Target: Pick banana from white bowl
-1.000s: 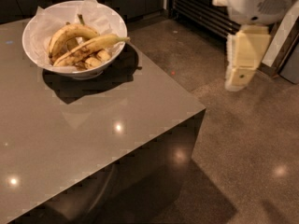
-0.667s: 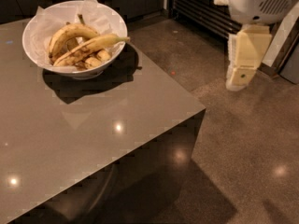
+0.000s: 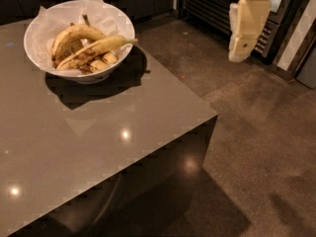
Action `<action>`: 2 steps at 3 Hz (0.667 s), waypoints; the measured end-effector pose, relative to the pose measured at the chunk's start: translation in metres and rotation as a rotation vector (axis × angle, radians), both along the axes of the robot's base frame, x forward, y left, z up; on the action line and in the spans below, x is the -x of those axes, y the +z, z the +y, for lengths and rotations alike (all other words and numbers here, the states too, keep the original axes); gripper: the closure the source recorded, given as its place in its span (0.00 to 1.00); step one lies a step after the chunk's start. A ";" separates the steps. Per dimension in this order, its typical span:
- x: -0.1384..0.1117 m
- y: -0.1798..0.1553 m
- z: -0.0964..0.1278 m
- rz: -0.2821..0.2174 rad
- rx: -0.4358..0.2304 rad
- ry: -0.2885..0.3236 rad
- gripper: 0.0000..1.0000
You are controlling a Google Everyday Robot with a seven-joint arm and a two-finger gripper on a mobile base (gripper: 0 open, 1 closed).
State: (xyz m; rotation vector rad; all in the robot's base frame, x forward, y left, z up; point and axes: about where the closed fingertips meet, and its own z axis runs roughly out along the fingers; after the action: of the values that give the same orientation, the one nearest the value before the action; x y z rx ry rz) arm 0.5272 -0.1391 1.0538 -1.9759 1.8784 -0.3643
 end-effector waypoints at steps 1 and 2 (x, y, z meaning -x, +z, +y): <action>-0.031 0.019 0.024 -0.055 0.019 0.078 0.00; -0.033 0.020 0.023 -0.068 0.023 0.083 0.00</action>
Offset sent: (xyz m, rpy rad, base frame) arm 0.0244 0.0163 0.0097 -0.0252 -0.0232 0.0613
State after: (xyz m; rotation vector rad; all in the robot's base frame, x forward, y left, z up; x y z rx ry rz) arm 0.5603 -0.1159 1.0741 -2.0232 1.7516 -0.4255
